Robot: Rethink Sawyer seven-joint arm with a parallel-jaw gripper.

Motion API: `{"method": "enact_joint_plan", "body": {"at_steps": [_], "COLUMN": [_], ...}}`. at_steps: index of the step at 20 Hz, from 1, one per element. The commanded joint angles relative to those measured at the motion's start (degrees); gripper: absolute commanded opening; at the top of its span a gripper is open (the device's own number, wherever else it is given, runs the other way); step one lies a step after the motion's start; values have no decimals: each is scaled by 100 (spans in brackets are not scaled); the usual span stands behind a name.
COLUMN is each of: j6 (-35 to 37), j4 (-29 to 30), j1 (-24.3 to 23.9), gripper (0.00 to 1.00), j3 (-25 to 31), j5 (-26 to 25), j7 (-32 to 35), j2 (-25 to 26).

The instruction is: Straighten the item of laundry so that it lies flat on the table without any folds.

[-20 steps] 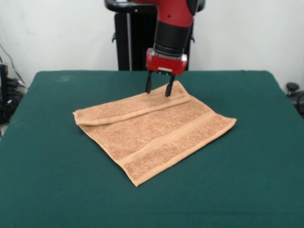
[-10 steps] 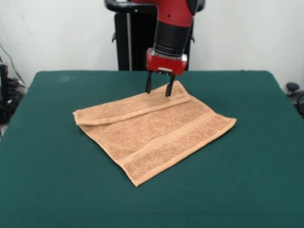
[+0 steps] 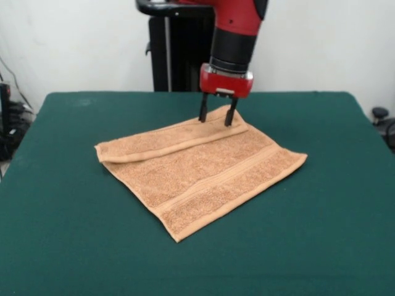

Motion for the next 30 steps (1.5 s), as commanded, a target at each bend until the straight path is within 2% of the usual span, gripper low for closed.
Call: {"method": "enact_joint_plan", "body": {"at_steps": [1,30], "j6": [109,-104], "j4": [-144,-33], "j1": [225,615], "gripper": [100,100], "j3": [678,655], "j5": [498,1144], "j7": [1002,1140], "j2": [425,620]}}
